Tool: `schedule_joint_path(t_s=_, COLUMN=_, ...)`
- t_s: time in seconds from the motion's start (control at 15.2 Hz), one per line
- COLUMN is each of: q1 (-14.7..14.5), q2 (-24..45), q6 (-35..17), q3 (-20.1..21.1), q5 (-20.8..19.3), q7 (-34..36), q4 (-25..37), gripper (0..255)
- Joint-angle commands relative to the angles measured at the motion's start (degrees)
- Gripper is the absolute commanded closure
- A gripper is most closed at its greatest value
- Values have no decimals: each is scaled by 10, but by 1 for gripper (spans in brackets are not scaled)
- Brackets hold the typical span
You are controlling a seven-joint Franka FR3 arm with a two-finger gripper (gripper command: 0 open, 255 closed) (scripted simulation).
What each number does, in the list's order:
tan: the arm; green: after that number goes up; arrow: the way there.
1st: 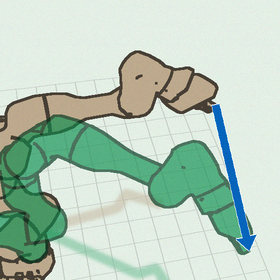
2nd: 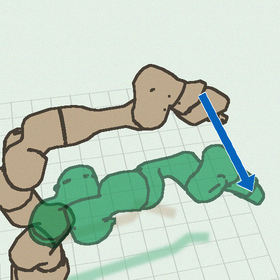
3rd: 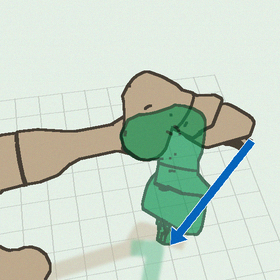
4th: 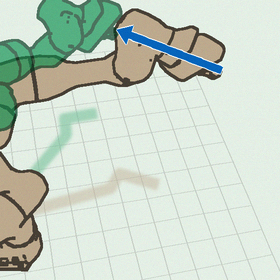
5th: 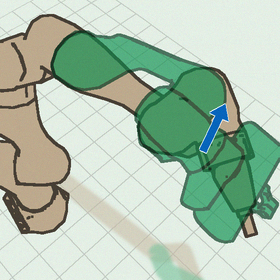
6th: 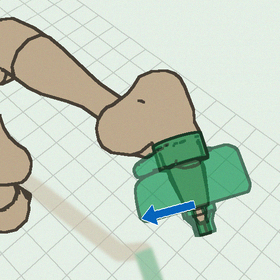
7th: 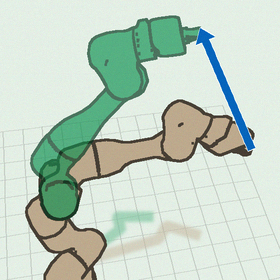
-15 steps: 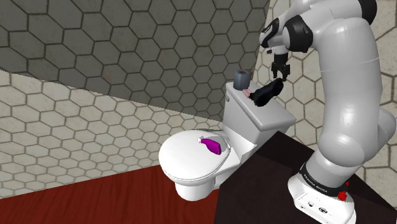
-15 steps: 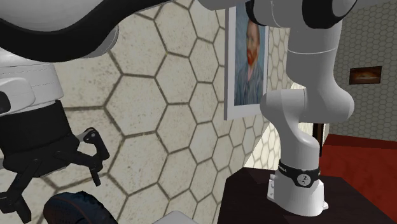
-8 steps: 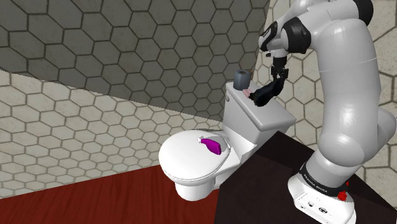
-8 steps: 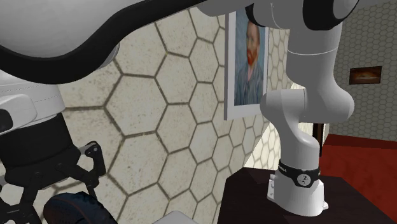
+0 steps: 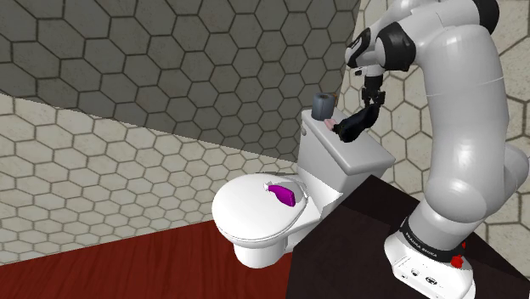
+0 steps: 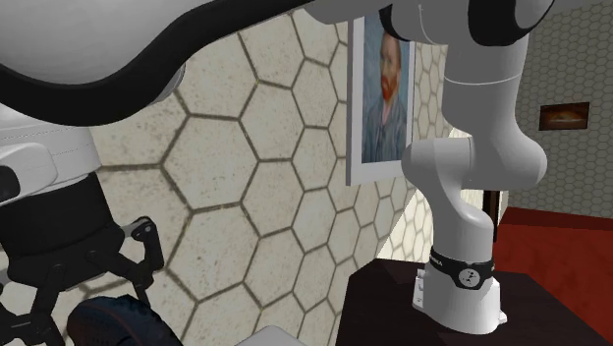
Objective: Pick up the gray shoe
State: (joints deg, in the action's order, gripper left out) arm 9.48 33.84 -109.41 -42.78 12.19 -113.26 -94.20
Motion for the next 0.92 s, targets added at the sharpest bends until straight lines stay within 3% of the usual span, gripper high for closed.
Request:
schedule_joint_path(t_s=0.0, q1=0, q2=-5, q6=9, q3=-3, q5=-3, q7=0, q4=5, gripper=255)
schedule_joint_path(t_s=0.86, q1=-6, q2=-40, q6=91, q3=-20, q5=-27, q7=3, q4=59, gripper=255)
